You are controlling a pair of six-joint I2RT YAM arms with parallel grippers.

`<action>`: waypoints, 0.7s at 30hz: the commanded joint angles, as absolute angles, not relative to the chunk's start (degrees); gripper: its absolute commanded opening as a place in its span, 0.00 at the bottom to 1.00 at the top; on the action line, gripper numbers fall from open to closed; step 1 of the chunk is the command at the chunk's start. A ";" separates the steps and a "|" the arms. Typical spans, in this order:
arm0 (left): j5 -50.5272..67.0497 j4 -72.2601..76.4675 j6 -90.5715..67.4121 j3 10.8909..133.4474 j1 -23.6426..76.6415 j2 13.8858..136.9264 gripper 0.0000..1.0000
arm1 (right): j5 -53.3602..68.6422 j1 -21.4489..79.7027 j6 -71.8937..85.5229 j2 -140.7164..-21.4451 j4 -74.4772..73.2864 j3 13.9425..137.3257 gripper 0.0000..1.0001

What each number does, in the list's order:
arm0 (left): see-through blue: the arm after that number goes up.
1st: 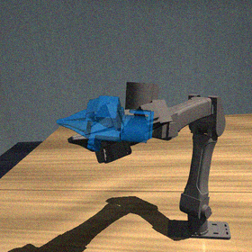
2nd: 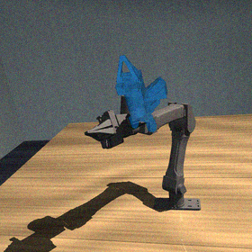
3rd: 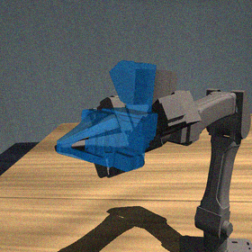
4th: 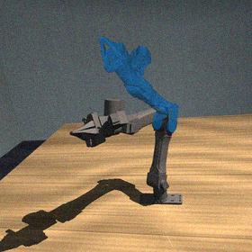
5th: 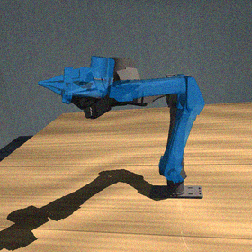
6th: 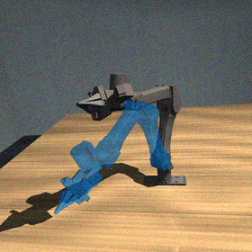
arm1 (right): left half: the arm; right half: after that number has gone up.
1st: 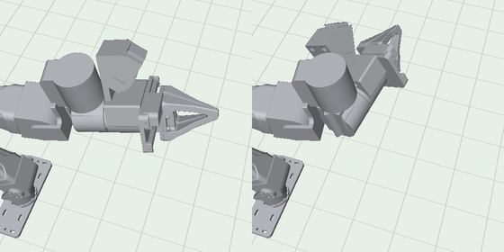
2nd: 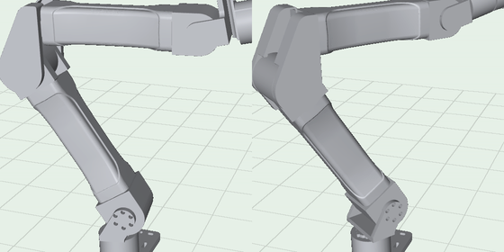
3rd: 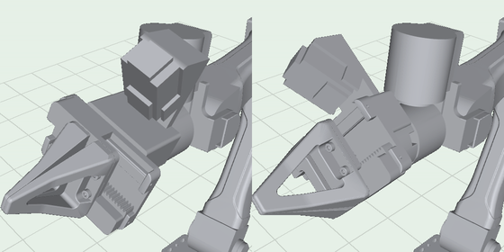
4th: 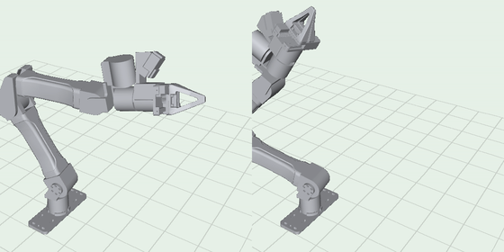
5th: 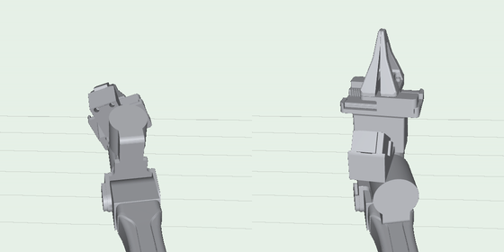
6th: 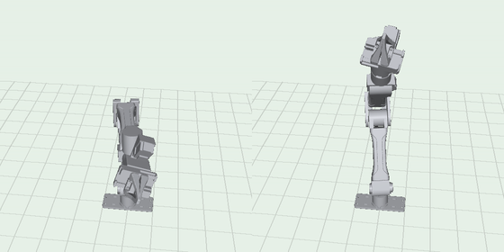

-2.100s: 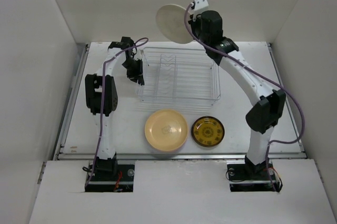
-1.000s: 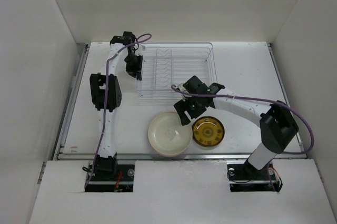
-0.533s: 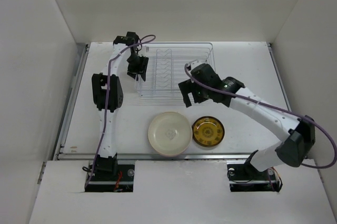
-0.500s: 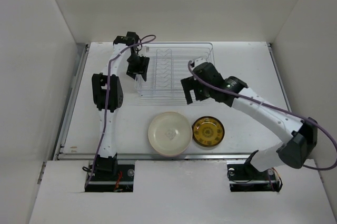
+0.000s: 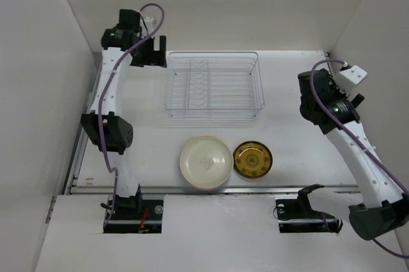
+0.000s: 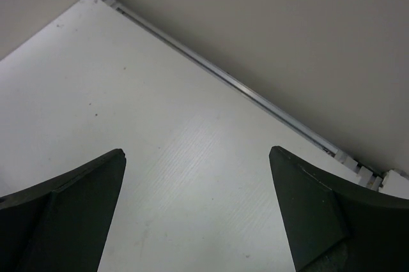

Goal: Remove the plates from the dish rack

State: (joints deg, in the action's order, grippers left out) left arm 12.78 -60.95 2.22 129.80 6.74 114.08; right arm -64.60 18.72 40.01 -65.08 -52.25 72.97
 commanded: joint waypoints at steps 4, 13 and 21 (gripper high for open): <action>-1.10 -64.78 -0.61 126.49 -4.73 102.50 0.95 | -64.86 19.25 34.63 -57.84 -49.75 72.69 1.00; -19.24 -64.07 5.01 108.74 -6.94 87.03 1.00 | -62.23 19.25 33.40 -52.82 -46.32 69.43 1.00; -20.84 -63.90 4.31 100.82 -6.94 82.79 1.00 | -56.34 19.25 31.11 -51.50 -43.34 68.91 1.00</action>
State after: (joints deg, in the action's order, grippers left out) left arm -18.52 -63.77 4.21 102.52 -6.87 85.78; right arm -58.92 18.87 32.80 -52.84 -47.57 68.51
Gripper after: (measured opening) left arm 0.997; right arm 0.999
